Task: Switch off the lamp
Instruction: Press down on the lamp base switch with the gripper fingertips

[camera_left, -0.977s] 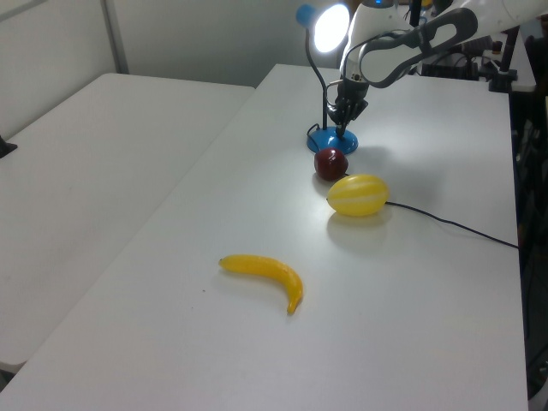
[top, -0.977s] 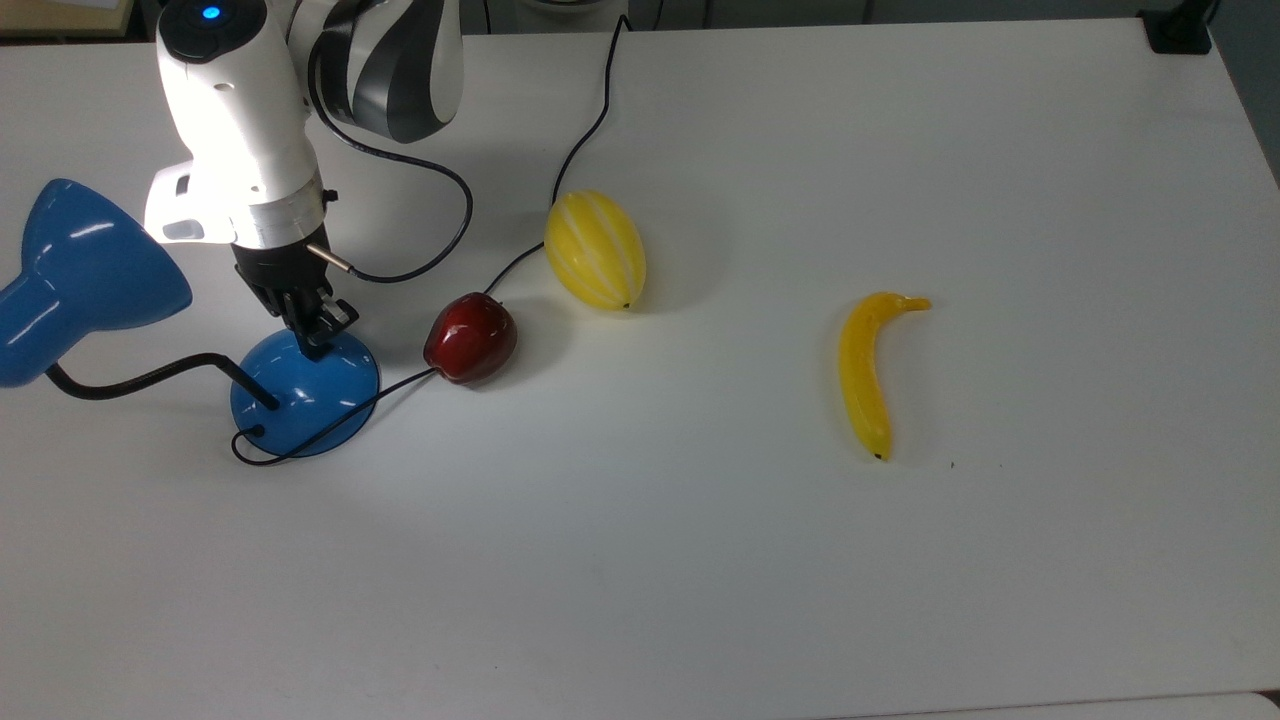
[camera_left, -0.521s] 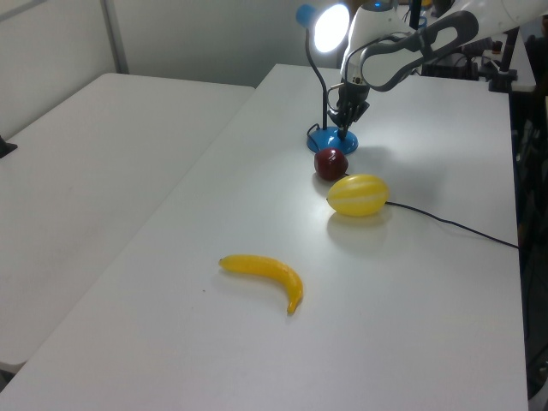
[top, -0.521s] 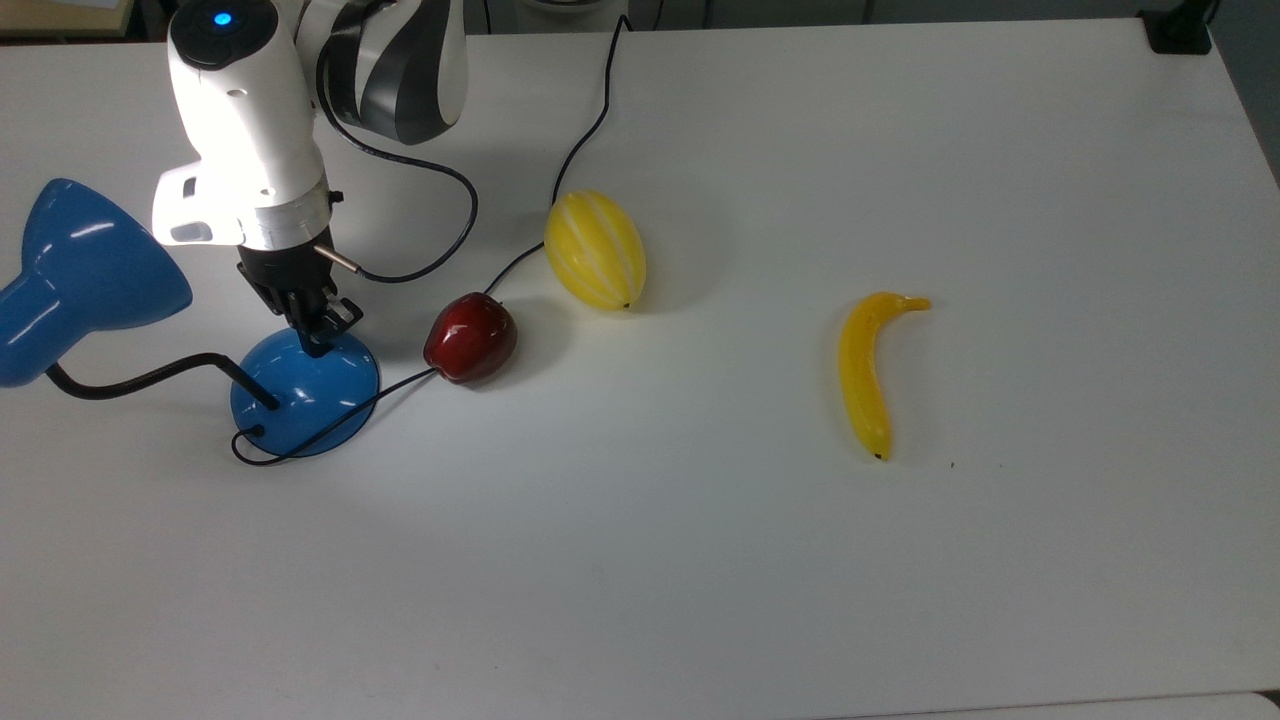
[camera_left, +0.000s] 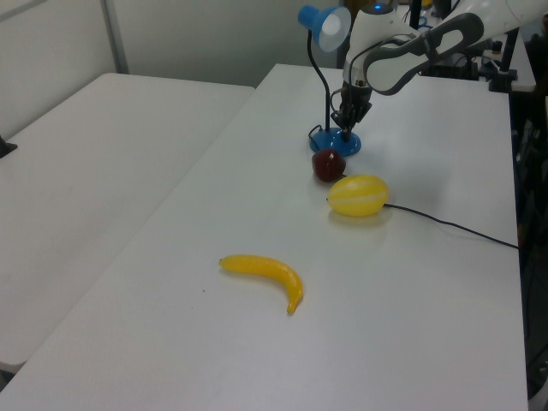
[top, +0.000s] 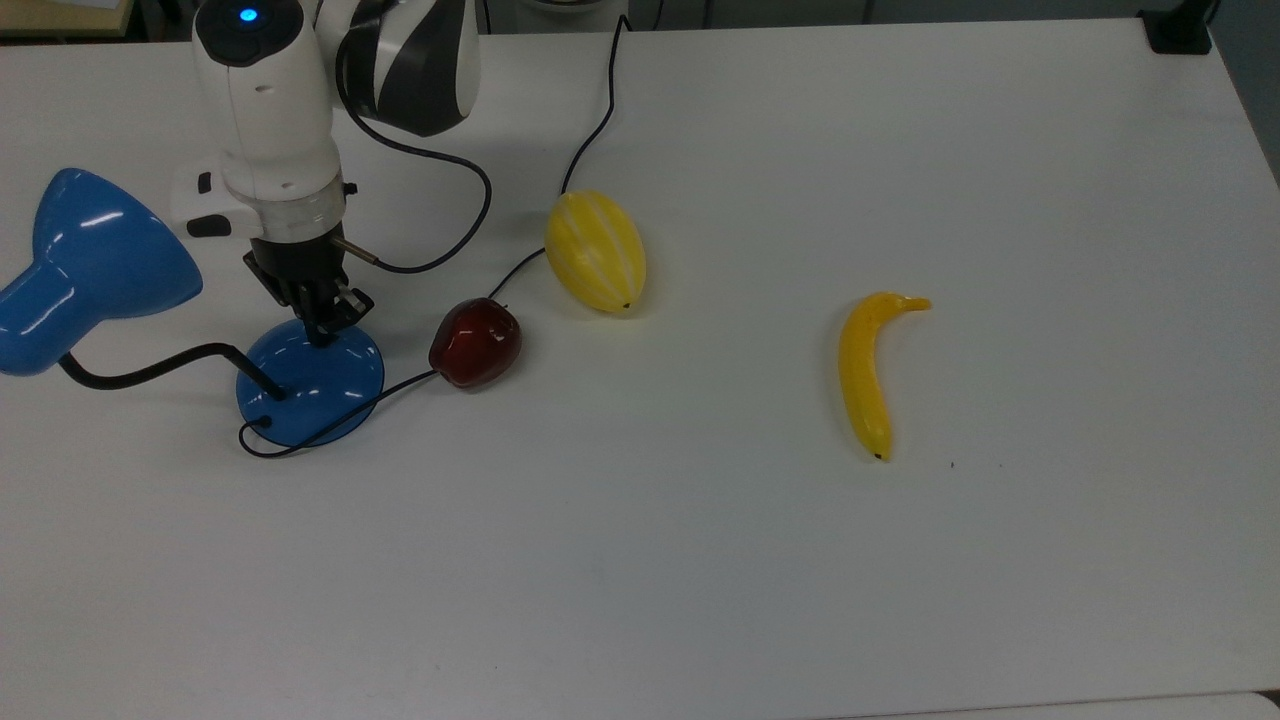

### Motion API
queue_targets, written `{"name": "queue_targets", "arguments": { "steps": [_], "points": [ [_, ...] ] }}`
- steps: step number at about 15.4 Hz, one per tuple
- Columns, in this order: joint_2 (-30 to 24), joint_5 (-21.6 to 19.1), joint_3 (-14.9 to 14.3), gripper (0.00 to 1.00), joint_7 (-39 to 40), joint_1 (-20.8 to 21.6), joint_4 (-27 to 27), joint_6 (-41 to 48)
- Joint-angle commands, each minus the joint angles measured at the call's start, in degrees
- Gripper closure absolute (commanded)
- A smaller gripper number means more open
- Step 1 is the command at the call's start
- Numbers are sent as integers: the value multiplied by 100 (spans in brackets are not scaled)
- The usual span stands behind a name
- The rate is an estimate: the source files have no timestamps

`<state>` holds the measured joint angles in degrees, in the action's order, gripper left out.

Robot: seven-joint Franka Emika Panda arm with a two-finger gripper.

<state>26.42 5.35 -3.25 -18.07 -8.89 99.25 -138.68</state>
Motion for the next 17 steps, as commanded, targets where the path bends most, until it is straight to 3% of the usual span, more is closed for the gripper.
{"name": "queue_targets", "arguments": {
  "steps": [1, 4, 9, 13, 17],
  "points": [
    [12, 203, -79, 100, -100, 124, 753, -255],
    [12, 230, -79, 100, -126, 186, 1052, -809],
    [12, 230, -79, 100, -126, 186, 1105, -871],
    [-181, 247, -79, 100, -117, 177, 1631, -1476],
    [-190, 265, -79, 100, -117, 177, 1721, -1610]
  ]
}}
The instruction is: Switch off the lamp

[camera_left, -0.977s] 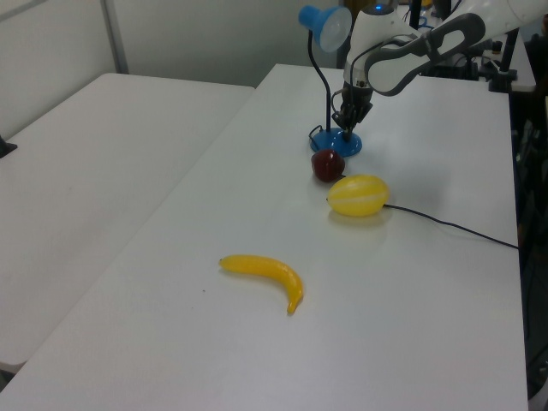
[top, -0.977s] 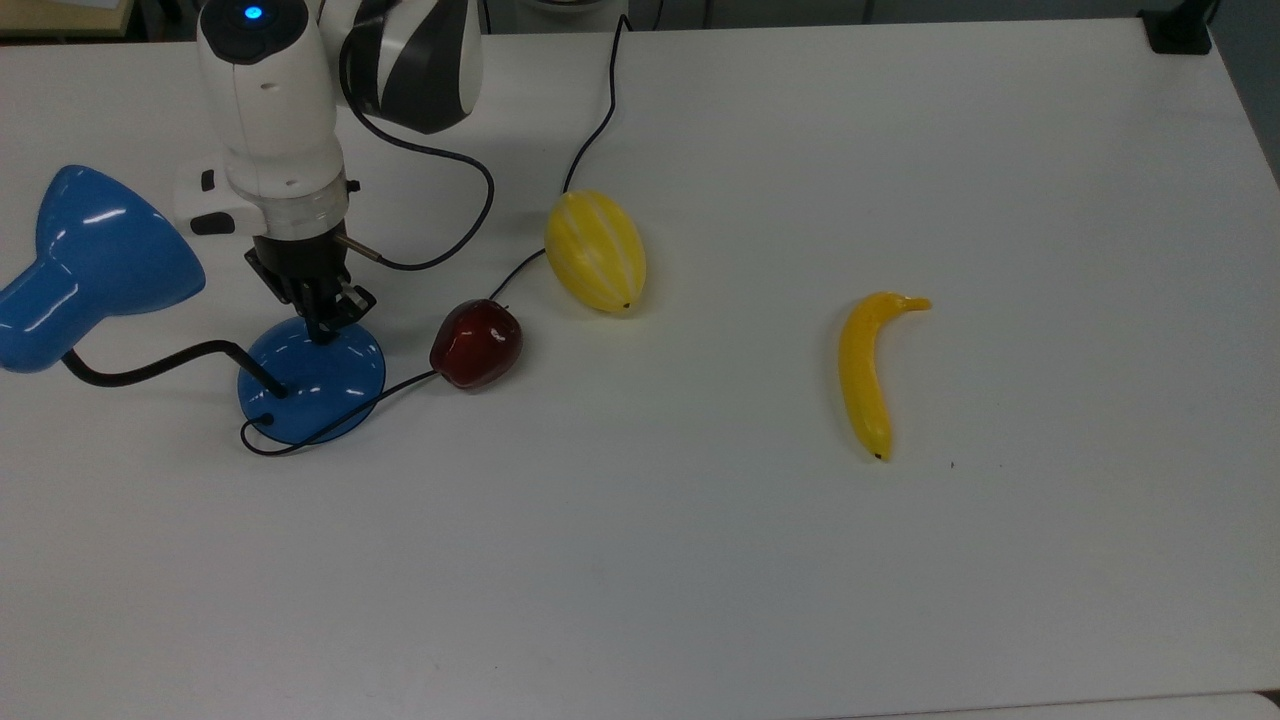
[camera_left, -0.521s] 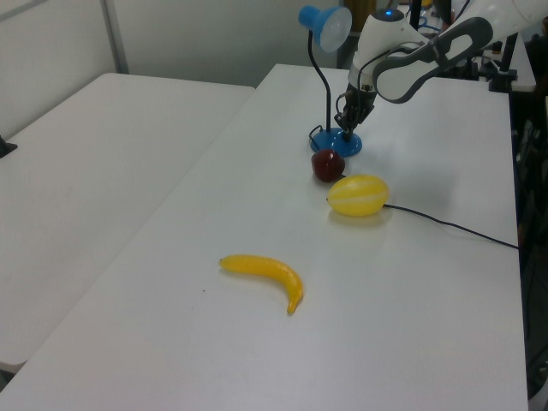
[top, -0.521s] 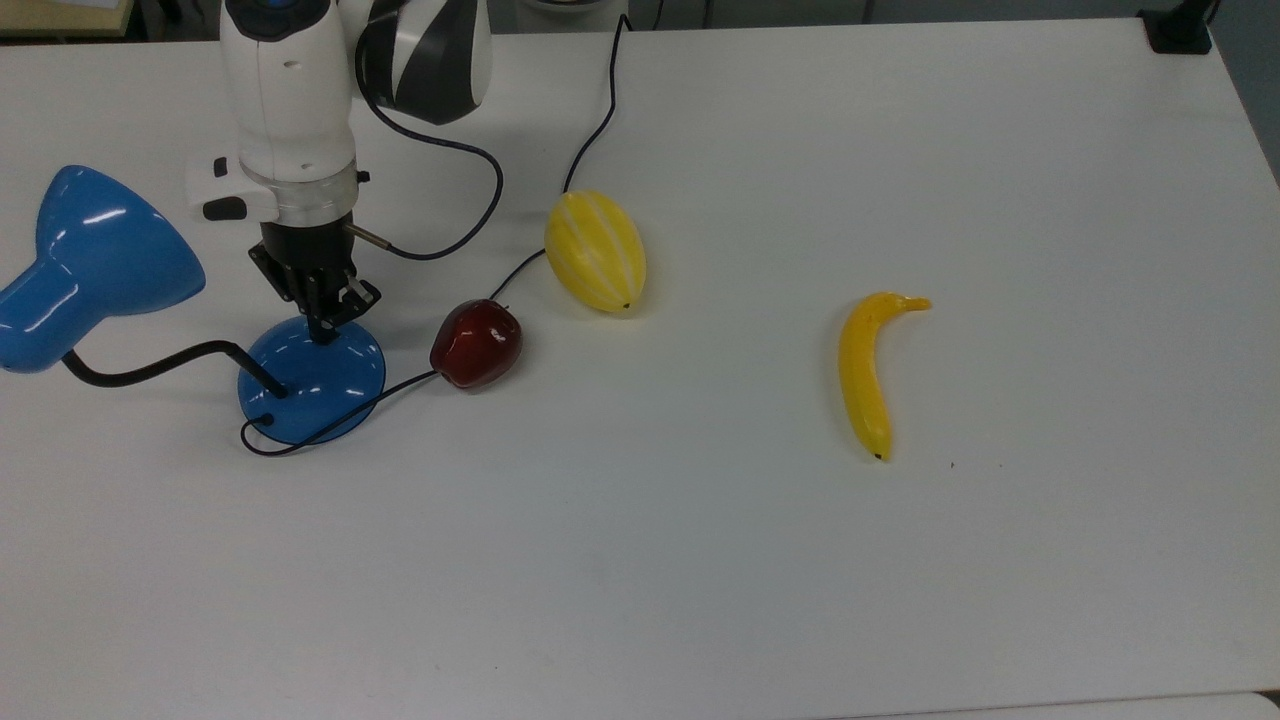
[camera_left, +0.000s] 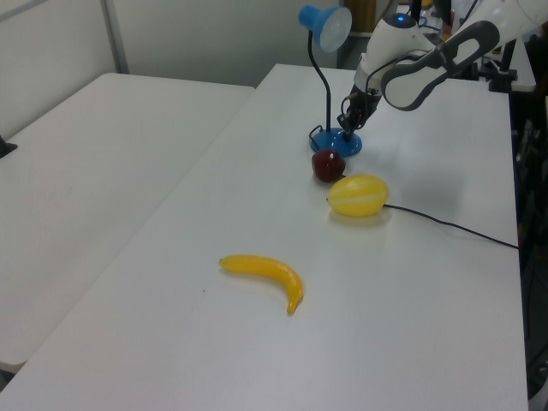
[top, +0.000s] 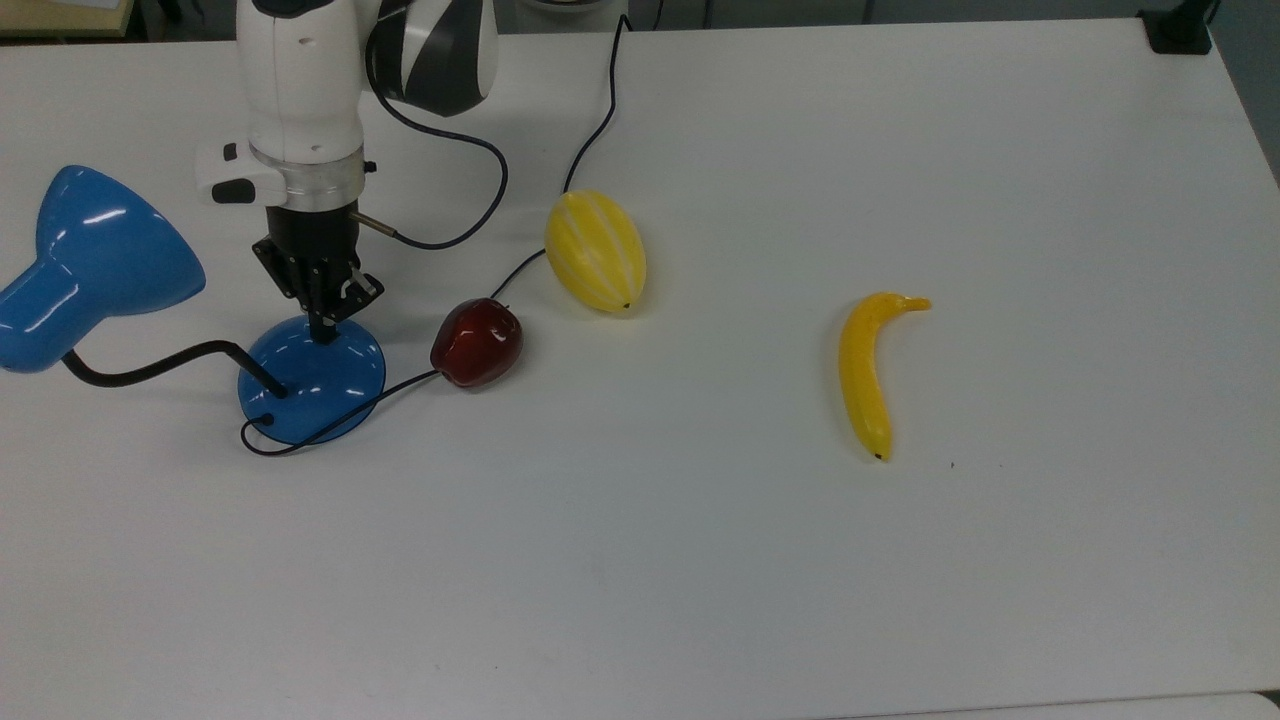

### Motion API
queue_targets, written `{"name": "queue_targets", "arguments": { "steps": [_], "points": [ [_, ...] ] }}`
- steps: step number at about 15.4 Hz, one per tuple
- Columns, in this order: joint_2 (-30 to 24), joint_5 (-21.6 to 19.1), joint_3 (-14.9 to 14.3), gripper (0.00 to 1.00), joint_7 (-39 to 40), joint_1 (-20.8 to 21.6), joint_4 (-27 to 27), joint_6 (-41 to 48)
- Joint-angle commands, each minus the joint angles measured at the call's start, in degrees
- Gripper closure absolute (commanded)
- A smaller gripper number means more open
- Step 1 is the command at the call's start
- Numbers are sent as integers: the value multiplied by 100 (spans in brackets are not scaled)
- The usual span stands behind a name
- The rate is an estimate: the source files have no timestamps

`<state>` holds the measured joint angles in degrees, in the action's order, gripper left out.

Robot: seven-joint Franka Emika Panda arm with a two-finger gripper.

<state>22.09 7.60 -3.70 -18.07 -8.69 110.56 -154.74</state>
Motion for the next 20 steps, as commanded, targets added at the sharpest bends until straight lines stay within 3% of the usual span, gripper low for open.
{"name": "queue_targets", "arguments": {
  "steps": [1, 7, 20],
  "points": [
    [243, 40, -34, 100, -117, 157, 590, -4],
    [243, 241, -34, 100, -117, 122, 950, -644],
    [217, 242, -34, 100, -73, 87, 959, -971]
  ]
}}
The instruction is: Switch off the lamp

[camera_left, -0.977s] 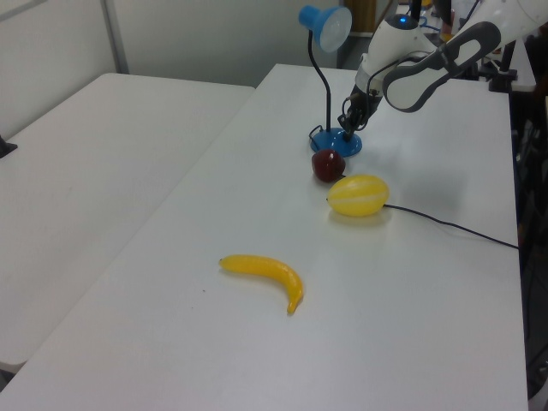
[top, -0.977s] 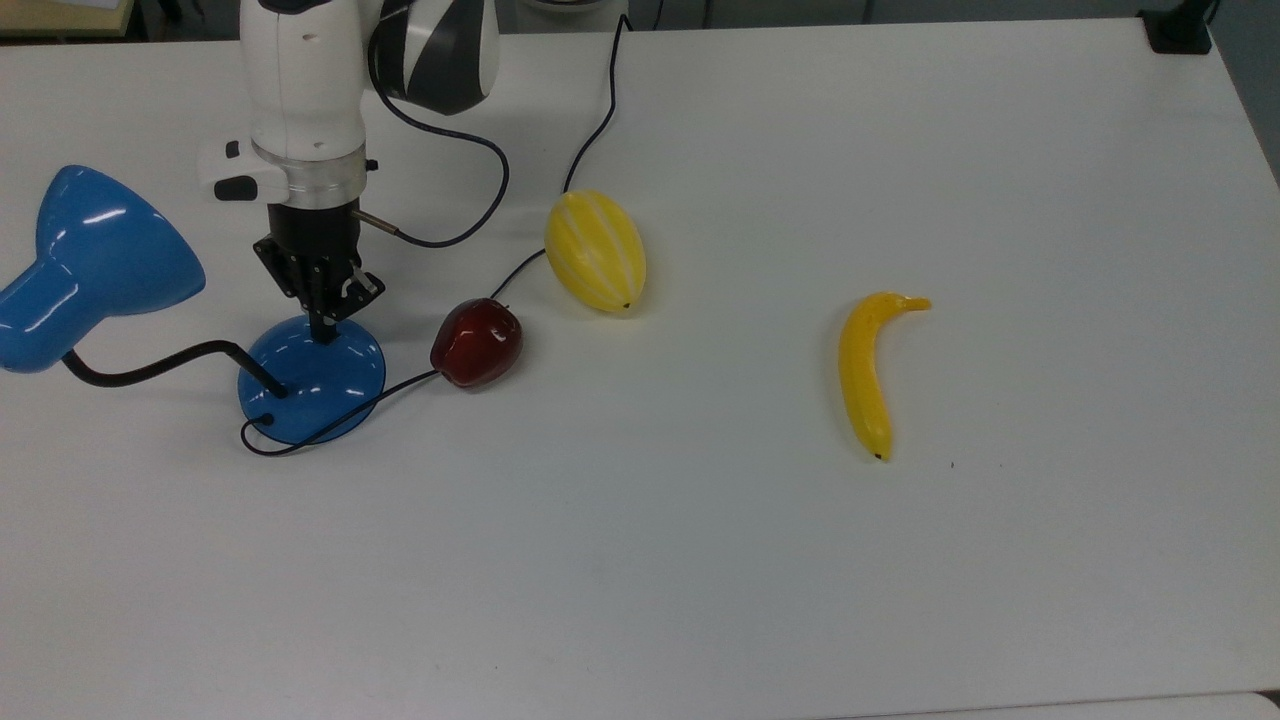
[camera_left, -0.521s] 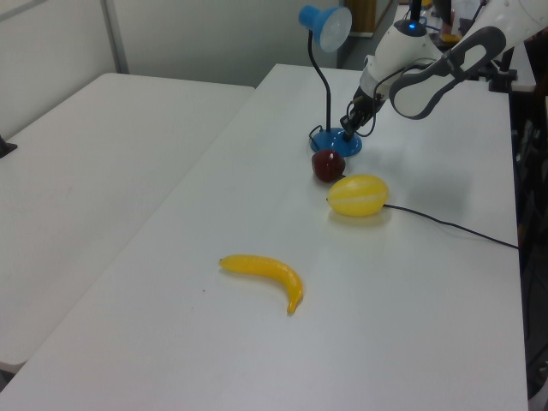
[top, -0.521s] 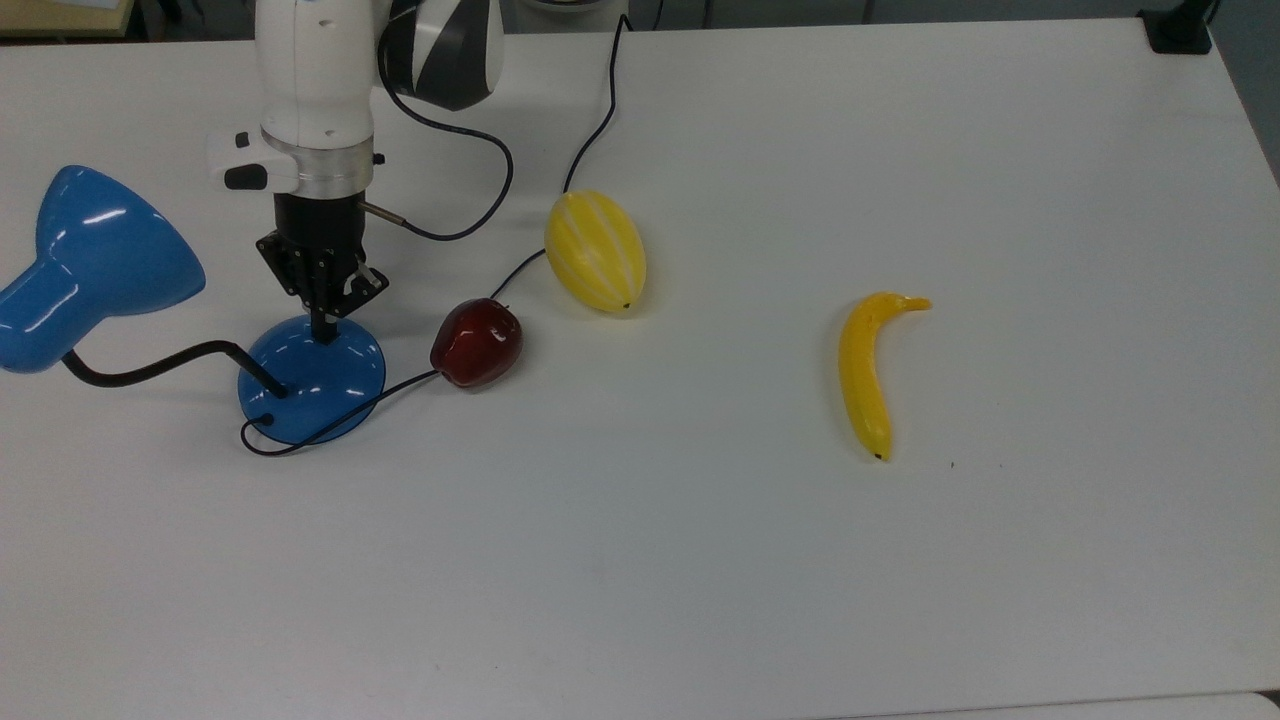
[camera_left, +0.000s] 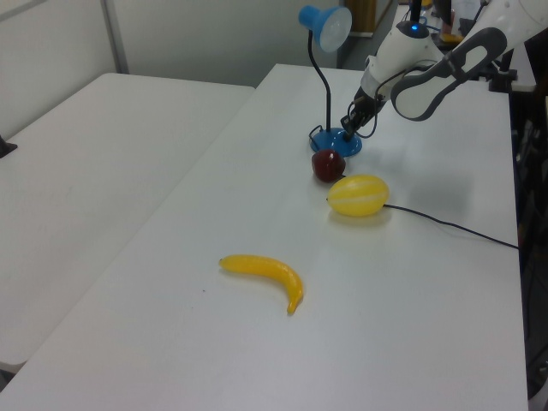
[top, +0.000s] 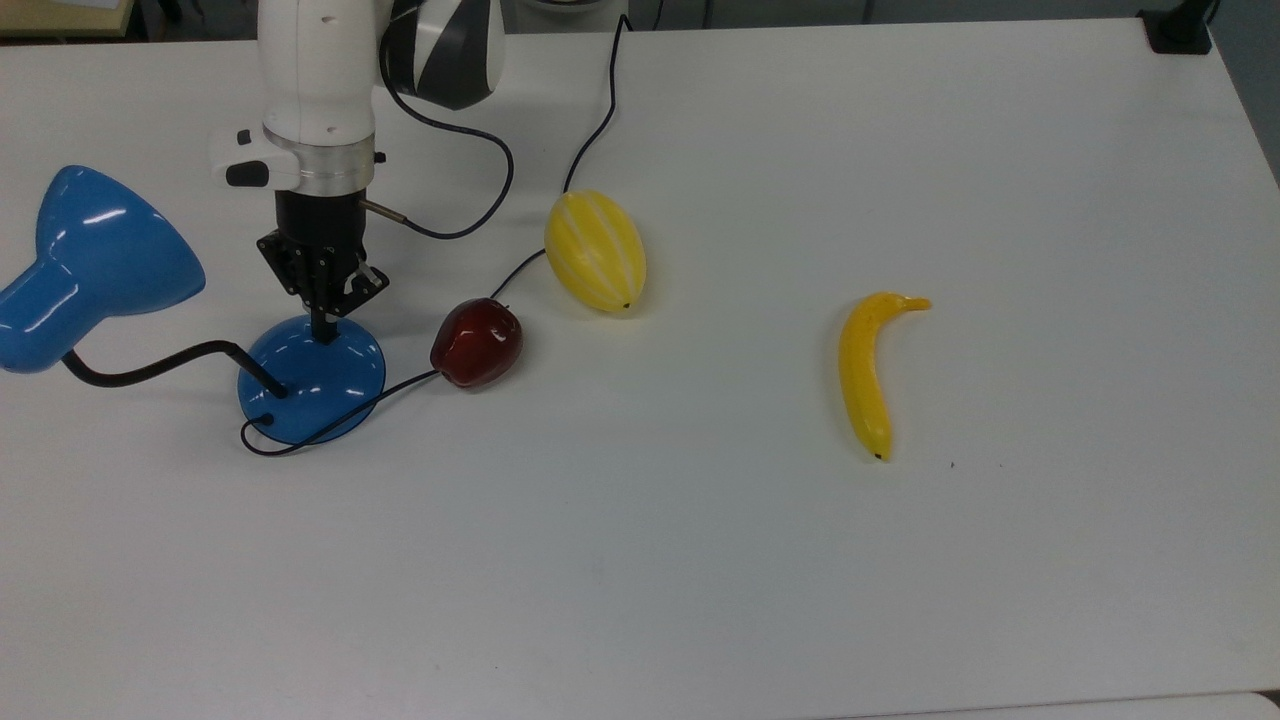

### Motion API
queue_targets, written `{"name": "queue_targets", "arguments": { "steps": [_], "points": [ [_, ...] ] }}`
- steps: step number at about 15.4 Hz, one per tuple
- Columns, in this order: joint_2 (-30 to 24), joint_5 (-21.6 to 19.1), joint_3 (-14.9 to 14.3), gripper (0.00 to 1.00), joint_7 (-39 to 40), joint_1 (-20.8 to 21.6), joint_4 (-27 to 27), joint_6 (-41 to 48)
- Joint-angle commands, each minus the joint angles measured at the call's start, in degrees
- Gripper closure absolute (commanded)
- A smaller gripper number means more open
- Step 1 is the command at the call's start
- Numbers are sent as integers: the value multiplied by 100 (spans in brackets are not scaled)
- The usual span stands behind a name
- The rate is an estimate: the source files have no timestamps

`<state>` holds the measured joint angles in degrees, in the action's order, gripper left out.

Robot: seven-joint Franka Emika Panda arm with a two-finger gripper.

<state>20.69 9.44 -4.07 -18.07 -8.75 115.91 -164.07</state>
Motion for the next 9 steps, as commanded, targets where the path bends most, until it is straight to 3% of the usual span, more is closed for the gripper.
{"name": "queue_targets", "arguments": {
  "steps": [1, 9],
  "points": [
    [217, 66, 2, 100, -65, 75, 459, 15],
    [-767, -12, 116, 100, -144, 31, 556, 1331]
  ]
}}
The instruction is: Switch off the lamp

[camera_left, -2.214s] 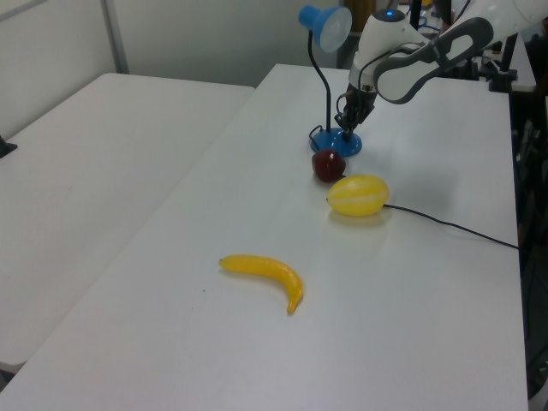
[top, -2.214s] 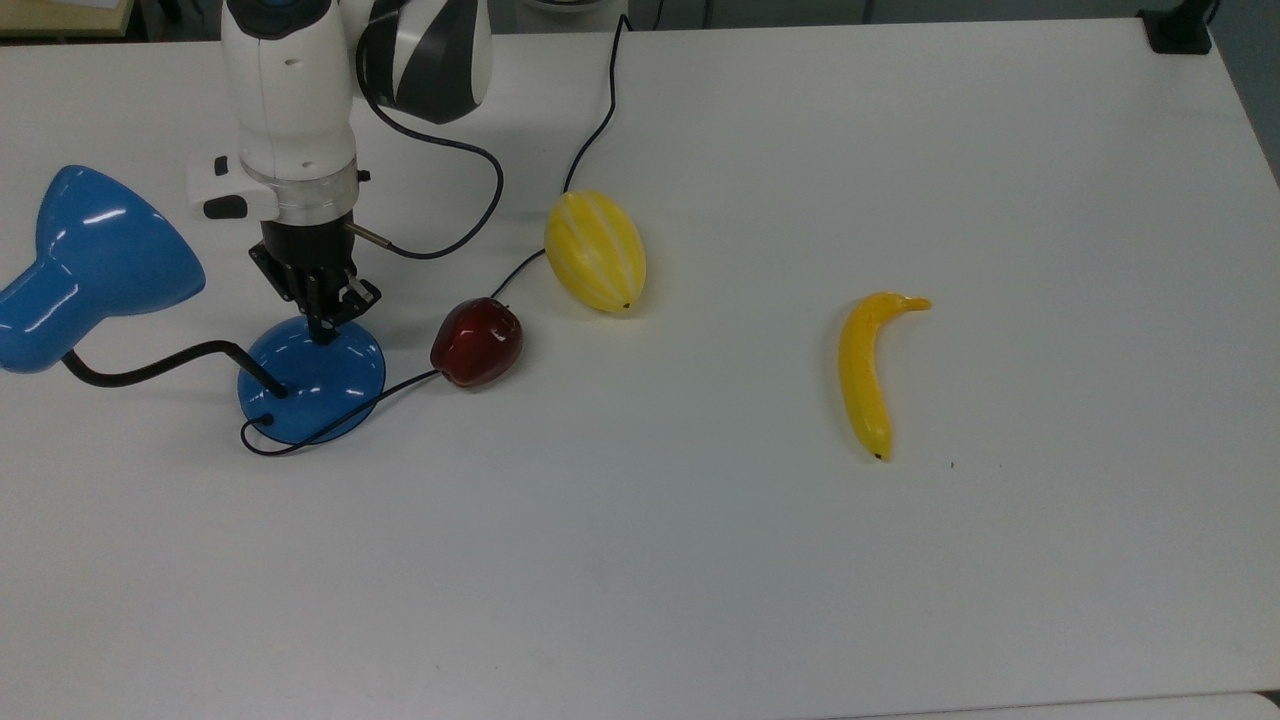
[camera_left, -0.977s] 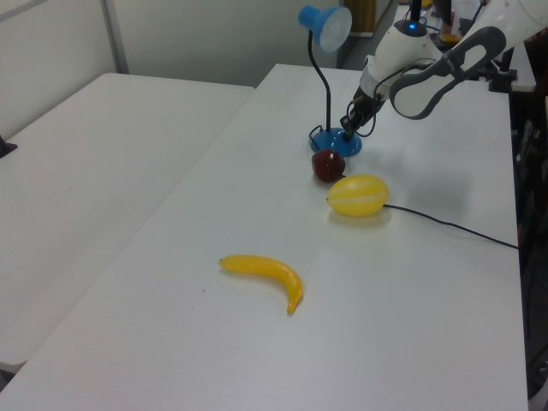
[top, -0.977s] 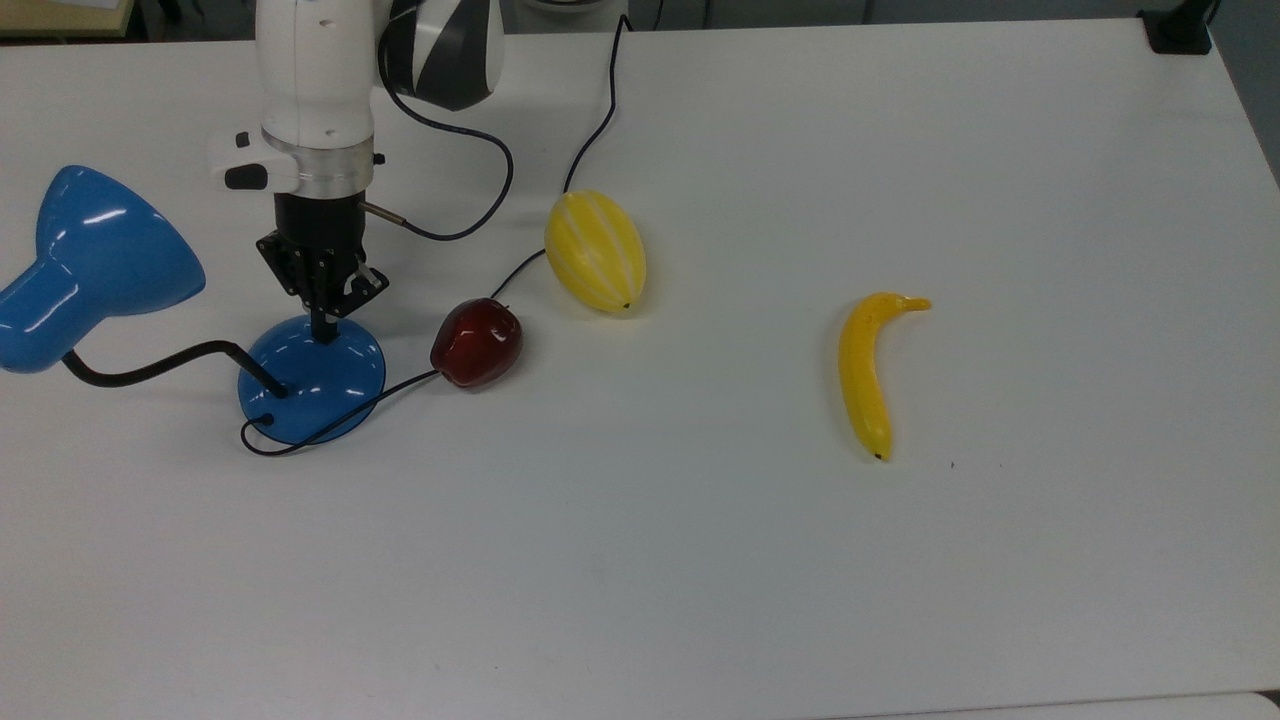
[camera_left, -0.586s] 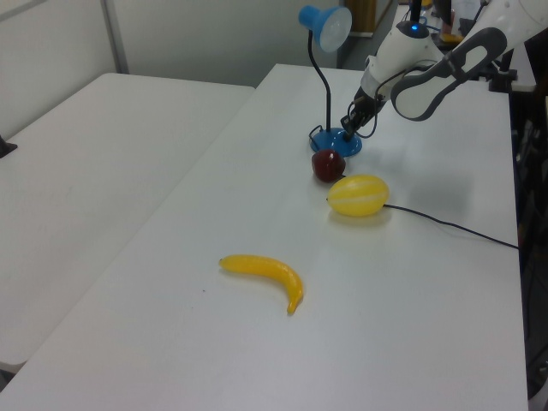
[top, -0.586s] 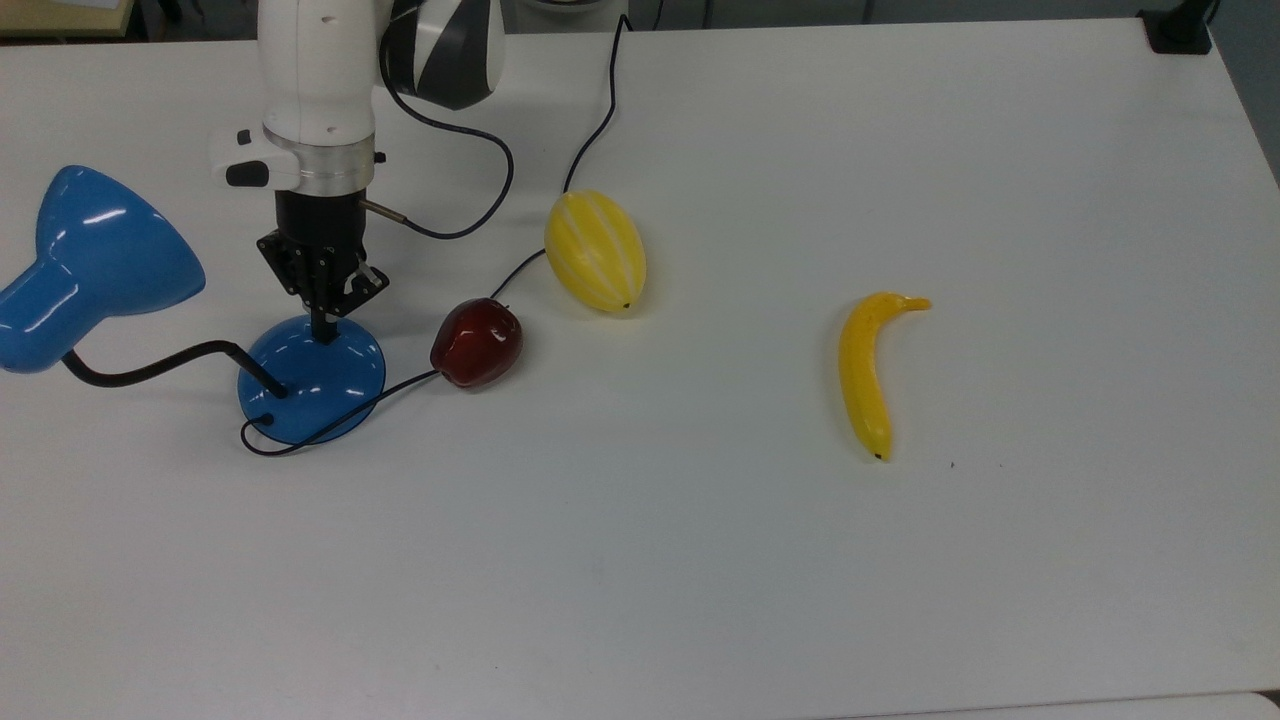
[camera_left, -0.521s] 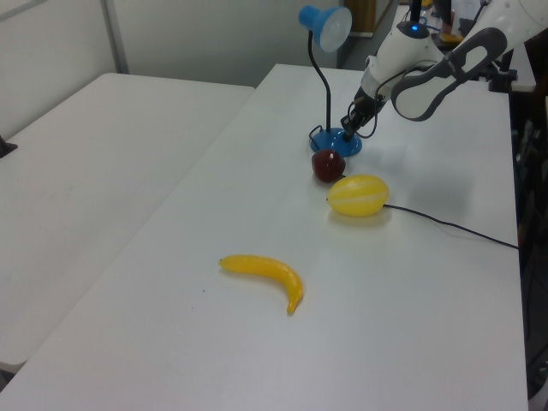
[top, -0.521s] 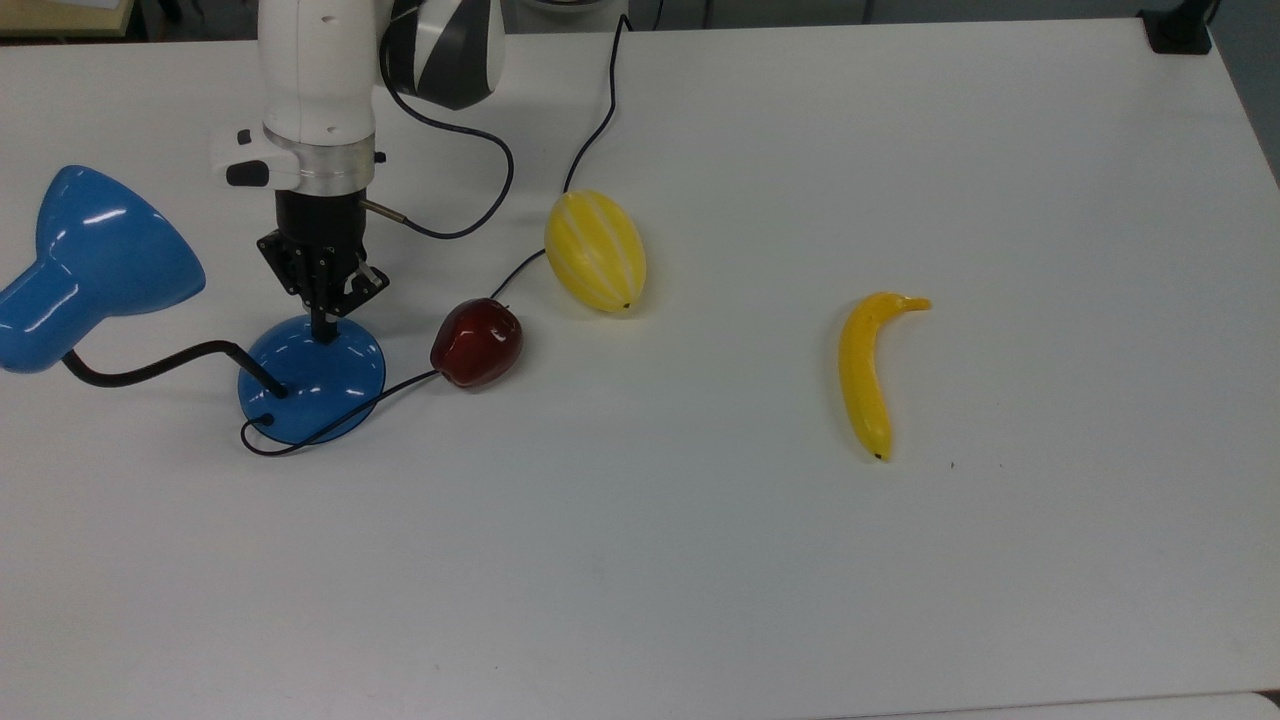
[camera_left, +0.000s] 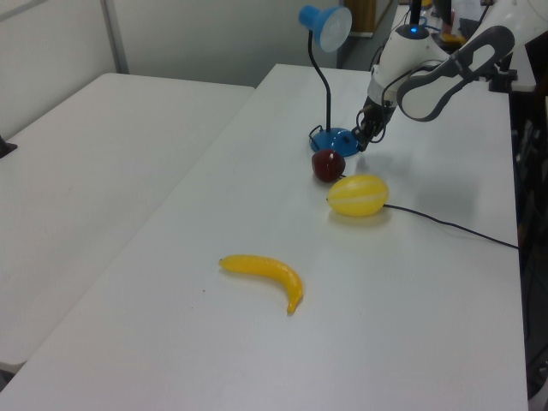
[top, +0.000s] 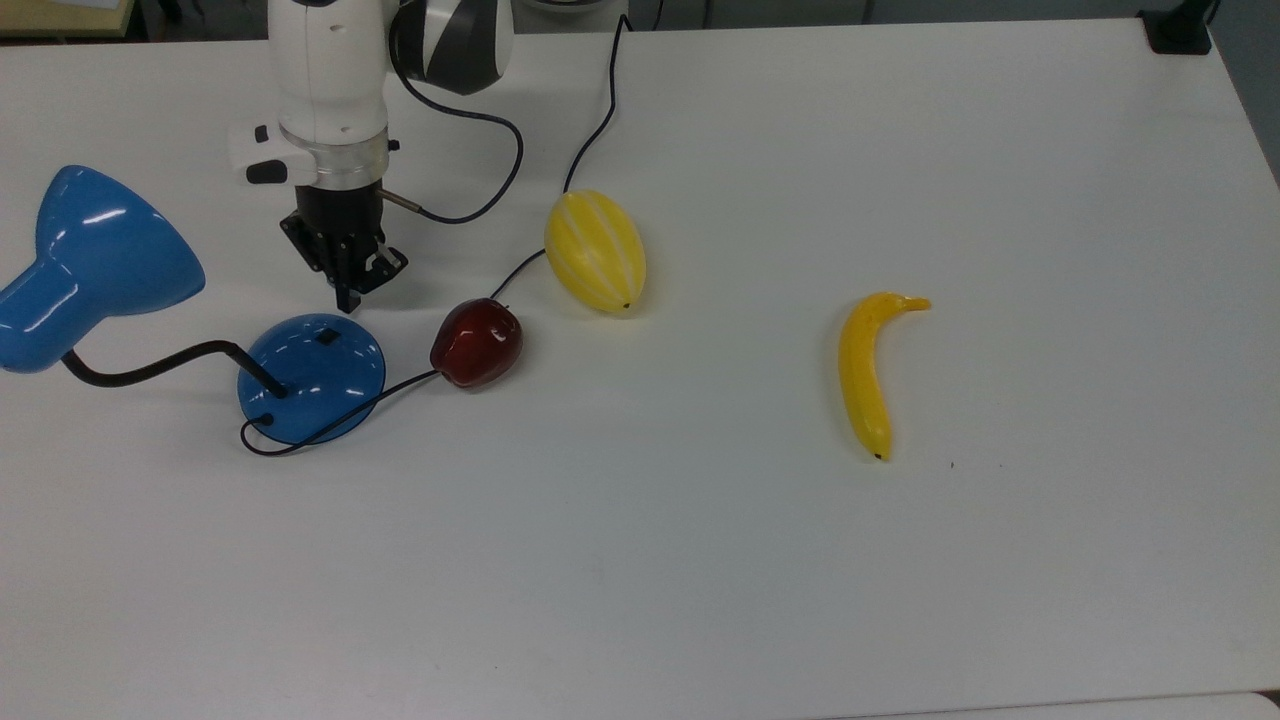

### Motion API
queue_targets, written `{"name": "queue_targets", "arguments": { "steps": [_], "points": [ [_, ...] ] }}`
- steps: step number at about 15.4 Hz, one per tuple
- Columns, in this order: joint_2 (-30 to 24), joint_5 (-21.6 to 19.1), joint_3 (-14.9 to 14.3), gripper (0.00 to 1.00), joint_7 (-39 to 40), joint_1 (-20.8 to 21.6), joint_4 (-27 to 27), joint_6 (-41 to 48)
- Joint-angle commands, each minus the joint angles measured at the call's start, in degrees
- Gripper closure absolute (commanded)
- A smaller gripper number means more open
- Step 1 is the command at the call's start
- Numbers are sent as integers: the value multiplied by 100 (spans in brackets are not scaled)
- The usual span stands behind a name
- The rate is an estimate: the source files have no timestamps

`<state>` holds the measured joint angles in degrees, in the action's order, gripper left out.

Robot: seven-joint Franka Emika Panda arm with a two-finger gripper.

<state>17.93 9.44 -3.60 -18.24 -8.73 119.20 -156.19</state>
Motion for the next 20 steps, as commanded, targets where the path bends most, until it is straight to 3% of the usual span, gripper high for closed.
{"name": "queue_targets", "arguments": {
  "steps": [1, 3, 5, 9, 10, 12, 13, 17, 20],
  "points": [
    [-631, -38, 122, 100, -128, 38, 201, 824],
    [-973, -100, 271, 100, -128, 29, 96, 1474],
    [-1255, -476, 500, 97, -110, 29, -193, 2387],
    [-1546, -794, 799, 71, -57, 90, -1124, 4304],
    [-1573, -812, 904, 56, -57, 90, -1361, 4673],
    [-1608, -812, 1036, 10, -49, 99, -1731, 5254],
    [-1617, -812, 1115, 0, -48, 99, -1872, 5483],
    [-1818, -812, 1265, 0, 504, 99, -2224, 6275],
    [-1836, -812, 1038, 0, 628, 230, -2339, 6443]
  ]
}}
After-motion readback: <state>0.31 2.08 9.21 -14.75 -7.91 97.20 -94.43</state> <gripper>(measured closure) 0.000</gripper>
